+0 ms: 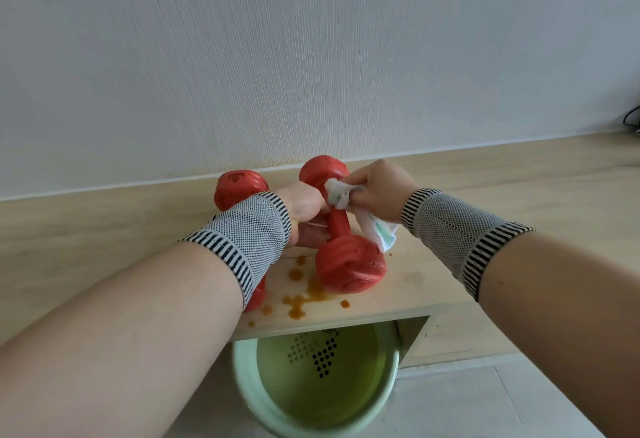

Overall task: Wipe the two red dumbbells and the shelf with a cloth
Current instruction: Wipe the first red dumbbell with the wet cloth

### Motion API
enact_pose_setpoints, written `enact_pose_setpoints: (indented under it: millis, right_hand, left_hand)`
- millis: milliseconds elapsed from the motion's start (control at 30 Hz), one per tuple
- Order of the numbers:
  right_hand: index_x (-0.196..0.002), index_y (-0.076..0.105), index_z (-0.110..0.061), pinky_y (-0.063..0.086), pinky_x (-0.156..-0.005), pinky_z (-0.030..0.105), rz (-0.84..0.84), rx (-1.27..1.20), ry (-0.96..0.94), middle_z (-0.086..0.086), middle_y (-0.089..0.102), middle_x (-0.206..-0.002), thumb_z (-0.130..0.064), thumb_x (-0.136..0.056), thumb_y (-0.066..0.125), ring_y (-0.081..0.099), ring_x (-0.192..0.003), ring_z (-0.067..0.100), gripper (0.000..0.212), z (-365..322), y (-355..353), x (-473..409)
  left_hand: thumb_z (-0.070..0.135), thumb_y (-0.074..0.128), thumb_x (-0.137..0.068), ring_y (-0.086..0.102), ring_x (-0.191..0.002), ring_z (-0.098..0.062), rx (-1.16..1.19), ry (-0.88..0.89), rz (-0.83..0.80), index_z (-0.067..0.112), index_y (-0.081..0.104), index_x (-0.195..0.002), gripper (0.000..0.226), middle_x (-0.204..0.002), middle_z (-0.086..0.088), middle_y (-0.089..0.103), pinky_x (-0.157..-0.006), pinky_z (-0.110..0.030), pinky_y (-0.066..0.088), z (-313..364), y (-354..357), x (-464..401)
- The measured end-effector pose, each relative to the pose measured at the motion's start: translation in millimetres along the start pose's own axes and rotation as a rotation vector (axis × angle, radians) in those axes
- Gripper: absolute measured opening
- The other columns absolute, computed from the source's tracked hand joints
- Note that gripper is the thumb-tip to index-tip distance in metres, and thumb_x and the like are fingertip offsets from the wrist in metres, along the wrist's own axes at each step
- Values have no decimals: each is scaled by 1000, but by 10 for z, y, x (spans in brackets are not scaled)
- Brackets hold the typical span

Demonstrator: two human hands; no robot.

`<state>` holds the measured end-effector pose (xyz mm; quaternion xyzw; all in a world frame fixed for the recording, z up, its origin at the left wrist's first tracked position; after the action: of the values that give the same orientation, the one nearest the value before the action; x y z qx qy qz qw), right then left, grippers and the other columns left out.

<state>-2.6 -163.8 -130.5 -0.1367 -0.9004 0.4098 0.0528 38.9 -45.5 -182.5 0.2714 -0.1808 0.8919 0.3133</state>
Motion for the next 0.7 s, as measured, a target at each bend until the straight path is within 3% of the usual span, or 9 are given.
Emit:
enact_pose_setpoints:
  millis: [100,200,333,467,533,700]
  right_hand:
    - [-103,74,-26,49,-71,22,-37,-5,-3,-4,71,-90,-17,-78,70,63,-83,11,26,-23,30,-6]
    - [-98,75,-28,48,-74,22,-156,11,-25,-5,69,-83,-16,-77,68,60,-81,9,25,-85,67,176]
    - [-94,75,-28,52,-82,25,-317,37,-28,-1,73,-89,-15,-79,63,64,-87,13,24,-129,130,379]
    - [-99,75,-24,49,-77,23,-220,23,-10,-1,71,-89,-14,-80,63,59,-83,9,24,-149,153,207]
    - [-99,75,-22,49,-73,25,-144,57,1,-2,69,-85,-18,-81,64,59,-82,12,21,-154,152,73]
    - [-99,75,-21,42,-57,20,-32,79,27,-12,57,-64,-21,-82,65,53,-66,8,19,-142,135,-23]
  left_hand:
    - [-1,45,-96,65,-69,-25,-20,2,-3,-2,58,-111,20,-91,-16,66,-73,-43,58,1,19,14]
    - [-4,51,-93,65,-69,-25,-22,14,4,0,63,-100,14,-88,-15,66,-69,-40,58,15,-26,0]
    - [-9,42,-93,67,-69,-28,-20,4,41,0,62,-84,24,-82,-15,68,-71,-42,59,-17,-127,-58]
    - [-10,45,-90,69,-68,-29,-68,8,103,-2,64,-96,21,-88,-18,70,-55,-37,57,-31,-233,-54]
    - [-10,44,-90,71,-69,-30,-63,2,123,-3,64,-105,26,-91,-19,70,-57,-37,58,-52,-280,-59]
    - [-10,41,-91,68,-58,-23,-51,31,90,-2,63,-104,26,-79,-15,68,-50,-32,56,-44,-248,-24]
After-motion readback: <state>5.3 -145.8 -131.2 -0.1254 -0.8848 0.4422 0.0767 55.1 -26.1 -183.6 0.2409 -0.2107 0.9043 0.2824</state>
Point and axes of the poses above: each hand's wrist, its own x-axis away from the middle knuckle, its own y-axis out of the palm, z = x × y, the point moved 9 cm from there along -x, towards the middle knuckle
